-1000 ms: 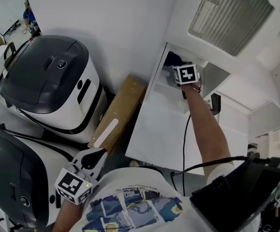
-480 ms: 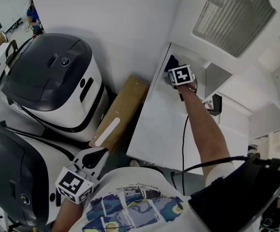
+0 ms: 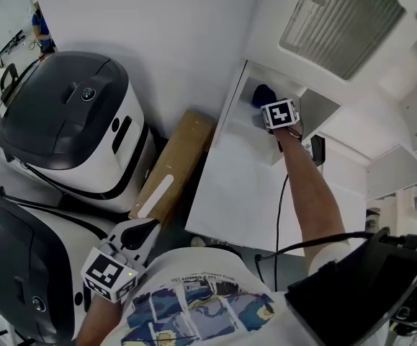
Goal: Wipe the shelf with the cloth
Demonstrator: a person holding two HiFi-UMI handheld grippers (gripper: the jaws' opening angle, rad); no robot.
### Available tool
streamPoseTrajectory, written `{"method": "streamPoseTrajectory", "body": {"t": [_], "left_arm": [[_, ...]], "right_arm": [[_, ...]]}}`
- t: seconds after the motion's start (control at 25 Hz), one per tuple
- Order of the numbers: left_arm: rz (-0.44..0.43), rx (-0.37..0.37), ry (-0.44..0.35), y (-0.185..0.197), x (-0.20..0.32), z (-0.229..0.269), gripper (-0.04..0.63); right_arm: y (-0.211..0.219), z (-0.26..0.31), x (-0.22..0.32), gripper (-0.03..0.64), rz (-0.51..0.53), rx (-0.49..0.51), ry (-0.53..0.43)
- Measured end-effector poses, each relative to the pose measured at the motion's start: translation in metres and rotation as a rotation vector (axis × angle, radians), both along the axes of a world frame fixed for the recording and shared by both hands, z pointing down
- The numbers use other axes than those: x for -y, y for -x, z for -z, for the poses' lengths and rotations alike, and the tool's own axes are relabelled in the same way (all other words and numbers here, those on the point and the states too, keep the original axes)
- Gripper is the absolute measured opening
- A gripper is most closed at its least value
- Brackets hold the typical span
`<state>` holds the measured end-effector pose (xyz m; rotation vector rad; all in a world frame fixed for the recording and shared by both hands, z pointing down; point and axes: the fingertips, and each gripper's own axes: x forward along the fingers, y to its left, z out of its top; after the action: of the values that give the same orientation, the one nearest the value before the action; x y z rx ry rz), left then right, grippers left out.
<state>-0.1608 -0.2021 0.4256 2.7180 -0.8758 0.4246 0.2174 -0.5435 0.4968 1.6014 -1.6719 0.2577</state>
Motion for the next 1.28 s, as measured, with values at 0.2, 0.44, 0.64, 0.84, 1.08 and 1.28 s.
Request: {"method": "streamPoseTrajectory", "body": {"t": [0.2, 0.44, 0.64, 0.84, 1.08, 1.28], "left_arm": [[-0.026, -0.004, -0.003, -0.006, 0.002, 0.001, 0.014], [-0.044, -0.006, -0.01, -0.01, 0.0, 0.002, 0.014], [-0.046, 0.001, -0.004, -0.007, -0.002, 0.001, 0.014], [-0.033, -0.002, -0.005, -0.005, -0.005, 0.001, 0.014], [-0.006, 0.002, -0.005, 0.001, -0.007, 0.002, 0.014], [0.005, 0.004, -0.002, 0.004, -0.008, 0.001, 0.014]], "right_arm": [[-0.039, -0.009, -0.01, 0.069, -0.086, 0.031, 0.015], [-0.041, 0.002, -0.023, 0.069, -0.125, 0.067, -0.008], [-0.006, 0.014, -0.024, 0.069, -0.067, 0.142, -0.045], [0.041, 0.024, -0.021, 0.069, 0.009, 0.204, -0.067], [0.078, 0.012, -0.016, 0.069, 0.07, 0.233, -0.042], [0.072, 0.006, -0.018, 0.069, 0.067, 0.222, -0.021]]}}
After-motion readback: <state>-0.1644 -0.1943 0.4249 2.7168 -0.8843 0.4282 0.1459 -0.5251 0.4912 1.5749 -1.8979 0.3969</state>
